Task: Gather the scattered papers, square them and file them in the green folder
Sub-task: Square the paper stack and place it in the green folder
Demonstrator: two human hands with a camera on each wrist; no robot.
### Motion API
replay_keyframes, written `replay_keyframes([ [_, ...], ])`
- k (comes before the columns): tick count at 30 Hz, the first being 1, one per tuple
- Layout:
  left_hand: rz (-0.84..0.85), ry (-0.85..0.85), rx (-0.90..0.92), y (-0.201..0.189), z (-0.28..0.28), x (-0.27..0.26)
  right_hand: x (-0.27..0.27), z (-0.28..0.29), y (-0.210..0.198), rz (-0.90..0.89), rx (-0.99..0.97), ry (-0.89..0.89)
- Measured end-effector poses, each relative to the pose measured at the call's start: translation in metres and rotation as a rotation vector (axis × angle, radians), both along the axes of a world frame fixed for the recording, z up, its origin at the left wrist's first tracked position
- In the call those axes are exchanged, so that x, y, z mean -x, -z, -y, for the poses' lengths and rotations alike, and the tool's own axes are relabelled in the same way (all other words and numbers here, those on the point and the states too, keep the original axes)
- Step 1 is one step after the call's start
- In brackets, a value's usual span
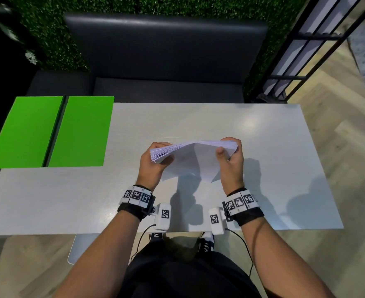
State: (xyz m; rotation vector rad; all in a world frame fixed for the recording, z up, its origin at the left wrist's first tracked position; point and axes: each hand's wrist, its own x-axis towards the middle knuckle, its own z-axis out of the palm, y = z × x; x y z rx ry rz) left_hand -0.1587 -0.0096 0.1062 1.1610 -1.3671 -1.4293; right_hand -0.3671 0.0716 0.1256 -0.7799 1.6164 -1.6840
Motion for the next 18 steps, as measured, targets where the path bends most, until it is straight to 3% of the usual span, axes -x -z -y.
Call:
replay_keyframes([
  [4,0.048,-0.018,-0.188,0.022,0.008,0.004,0.006,-0.002,0.025,0.066,-0.115,-0.094],
  [9,0.024,-0.051,-0.247,0.03,0.011,0.016,0.01,-0.001,0.053,0.101,-0.32,-0.102],
  [18,0.038,-0.004,-0.237,0.026,0.013,0.011,0.015,0.011,0.037,0.091,-0.256,-0.095],
])
